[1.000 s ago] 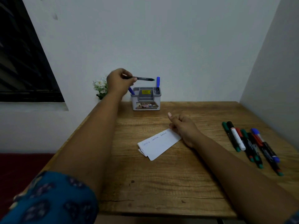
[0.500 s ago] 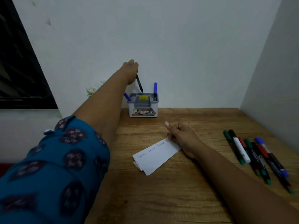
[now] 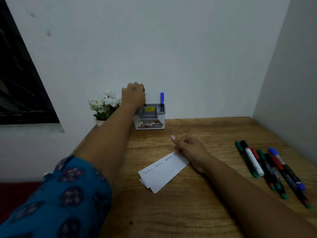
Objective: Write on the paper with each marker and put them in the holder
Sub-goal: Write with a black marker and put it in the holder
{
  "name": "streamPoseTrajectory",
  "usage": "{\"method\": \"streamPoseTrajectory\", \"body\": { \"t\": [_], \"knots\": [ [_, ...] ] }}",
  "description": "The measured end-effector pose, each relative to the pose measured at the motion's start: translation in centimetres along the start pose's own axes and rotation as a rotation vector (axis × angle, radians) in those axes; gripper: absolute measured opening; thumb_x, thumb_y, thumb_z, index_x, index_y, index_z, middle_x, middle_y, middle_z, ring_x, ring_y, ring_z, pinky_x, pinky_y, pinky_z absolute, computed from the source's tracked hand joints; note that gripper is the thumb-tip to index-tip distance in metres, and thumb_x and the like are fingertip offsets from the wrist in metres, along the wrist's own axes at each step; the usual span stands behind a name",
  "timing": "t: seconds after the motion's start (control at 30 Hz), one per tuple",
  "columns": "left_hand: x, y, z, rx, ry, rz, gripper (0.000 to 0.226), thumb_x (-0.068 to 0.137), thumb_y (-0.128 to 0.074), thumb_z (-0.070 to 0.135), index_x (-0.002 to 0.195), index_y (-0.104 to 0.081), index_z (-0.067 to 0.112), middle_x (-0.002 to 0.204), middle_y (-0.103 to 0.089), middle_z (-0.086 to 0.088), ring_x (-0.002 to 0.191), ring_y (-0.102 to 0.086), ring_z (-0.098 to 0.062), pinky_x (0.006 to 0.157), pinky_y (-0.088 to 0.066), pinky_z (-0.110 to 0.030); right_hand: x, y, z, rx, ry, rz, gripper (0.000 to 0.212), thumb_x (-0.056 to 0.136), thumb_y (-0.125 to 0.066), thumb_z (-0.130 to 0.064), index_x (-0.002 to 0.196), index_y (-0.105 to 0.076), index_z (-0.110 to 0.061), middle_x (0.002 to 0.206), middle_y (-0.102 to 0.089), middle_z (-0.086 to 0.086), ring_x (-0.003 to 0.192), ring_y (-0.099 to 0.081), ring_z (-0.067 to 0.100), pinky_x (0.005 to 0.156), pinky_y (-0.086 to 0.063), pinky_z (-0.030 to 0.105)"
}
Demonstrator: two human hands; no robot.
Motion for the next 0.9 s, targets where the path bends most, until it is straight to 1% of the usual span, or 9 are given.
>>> {"method": "streamPoseTrajectory", "body": {
  "t": [0.13,0.3,0.43,0.5,0.57,0.63,0.73,0.83,0.9],
  "knots": [
    [-3.9,-1.6,1.3,0.309,-0.076,-0.085,0.042,0.090,-0.046,0.058,0.089,-0.061,0.019,0.092,-0.062,-0.006,0.114,-0.044,-0.027,0.101,-0.025,-0.050,-0.3,0.1,-0.2,-0.037,-0.004,0.010,0.040,0.083,-0.068,-0.053,0.079,-0.052,-0.017,0.072,-0.069,0.001,0.099,-0.064,0.025,0.095,-0.046,0.043],
    [-5.6,-1.3,2.1,0.350,-0.072,-0.112,0.011,0.090,-0.053,0.011,0.093,-0.064,0.011,0.089,-0.060,-0.006,0.109,-0.046,-0.028,0.109,-0.025,-0.055,-0.5,0.0,-0.4,-0.059,0.021,0.001,0.037,0.084,-0.068,-0.049,0.078,-0.052,-0.017,0.074,-0.069,0.001,0.094,-0.064,0.025,0.092,-0.047,0.041],
    [-6.9,-0.6,2.8,0.315,-0.068,-0.104,0.020,0.091,-0.052,0.013,0.110,-0.058,0.010,0.110,-0.057,-0.011,0.116,-0.042,-0.030,0.105,-0.029,-0.050,-0.7,0.0,-0.2,-0.028,0.016,-0.004,0.033,0.085,-0.071,-0.042,0.077,-0.049,-0.018,0.069,-0.066,-0.002,0.083,-0.061,0.020,0.085,-0.046,0.036],
    [-8.1,0.1,3.9,0.196,-0.098,-0.043,0.026,0.093,-0.053,0.021,0.117,-0.054,0.011,0.123,-0.052,-0.012,0.120,-0.040,-0.030,0.096,-0.033,-0.043,-0.8,0.1,-0.2,-0.015,0.000,-0.005,0.028,0.087,-0.070,-0.032,0.075,-0.048,-0.018,0.063,-0.062,-0.004,0.077,-0.057,0.018,0.080,-0.045,0.036],
    [-10.3,0.7,5.6,-0.126,-0.116,-0.009,0.023,0.092,-0.055,0.020,0.113,-0.057,0.010,0.119,-0.055,-0.010,0.113,-0.048,-0.027,0.086,-0.039,-0.036,-0.7,0.2,-0.3,-0.007,-0.028,-0.001,0.023,0.088,-0.064,-0.016,0.073,-0.046,-0.018,0.064,-0.056,0.000,0.075,-0.052,0.021,0.075,-0.043,0.038],
    [-13.3,0.1,7.7,-0.504,-0.059,-0.178,0.012,0.090,-0.059,0.014,0.101,-0.062,0.012,0.105,-0.063,-0.005,0.101,-0.058,-0.023,0.079,-0.045,-0.030,-0.8,0.2,-0.5,0.049,-0.039,0.005,0.024,0.087,-0.054,-0.003,0.070,-0.044,-0.017,0.065,-0.048,0.003,0.071,-0.046,0.023,0.073,-0.040,0.039],
    [-17.5,-1.0,10.1,-0.726,-0.022,-0.491,0.006,0.085,-0.065,0.013,0.090,-0.064,0.017,0.090,-0.065,0.001,0.088,-0.062,-0.018,0.076,-0.051,-0.031,-1.4,0.9,-1.5,0.078,0.034,0.040,0.020,0.088,-0.048,-0.002,0.073,-0.046,-0.015,0.070,-0.051,0.006,0.070,-0.052,0.021,0.073,-0.046,0.038],
    [-19.6,-0.7,10.6,-0.829,0.010,-0.569,0.007,0.084,-0.069,0.013,0.090,-0.069,0.017,0.088,-0.068,0.002,0.084,-0.063,-0.014,0.075,-0.051,-0.029,-2.0,4.6,-4.1,-0.512,0.292,0.196,0.007,0.087,-0.057,-0.016,0.084,-0.058,-0.022,0.081,-0.061,-0.001,0.075,-0.057,0.017,0.062,-0.044,0.028],
    [-20.0,-0.3,10.5,-0.895,0.064,-0.520,0.006,0.085,-0.068,0.015,0.090,-0.070,0.018,0.089,-0.068,0.004,0.084,-0.062,-0.012,0.070,-0.048,-0.023,-2.2,8.4,-4.7,-0.959,0.268,0.417,0.012,0.089,-0.056,-0.014,0.095,-0.066,-0.014,0.096,-0.065,0.004,0.089,-0.059,0.023,0.068,-0.045,0.028]
  ]
}}
Point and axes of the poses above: each hand's wrist, its own x-axis towards the middle knuckle, its own y-axis out of the back of the hand, z = x × y, the point moved 4 cm from there along x, towards the middle knuckle
